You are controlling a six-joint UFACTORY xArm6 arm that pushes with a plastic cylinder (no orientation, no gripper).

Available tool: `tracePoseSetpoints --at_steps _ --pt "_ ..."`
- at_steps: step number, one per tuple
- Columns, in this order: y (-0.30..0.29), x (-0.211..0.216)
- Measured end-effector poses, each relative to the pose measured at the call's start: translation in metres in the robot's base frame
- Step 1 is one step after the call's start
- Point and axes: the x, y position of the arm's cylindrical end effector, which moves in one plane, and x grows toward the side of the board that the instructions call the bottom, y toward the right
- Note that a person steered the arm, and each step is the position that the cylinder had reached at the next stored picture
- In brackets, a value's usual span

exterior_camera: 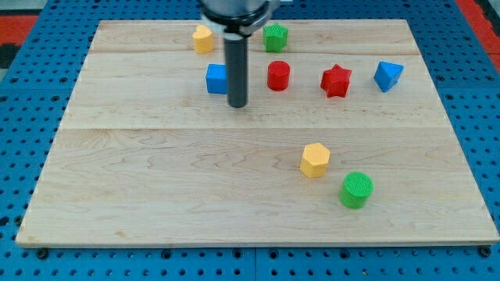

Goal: Bring the yellow hexagon at the bottom left side of the blue cube

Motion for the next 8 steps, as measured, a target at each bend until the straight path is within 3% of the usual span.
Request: tracePoseSetpoints --at_steps 1,3,4,5,6,8 --pt "-0.045 -0.021" --pt "0.009 -0.03" --pt "0.064 0.027" --pt "0.174 0.065" --pt "0.222 0.123" --pt "0.028 0.099"
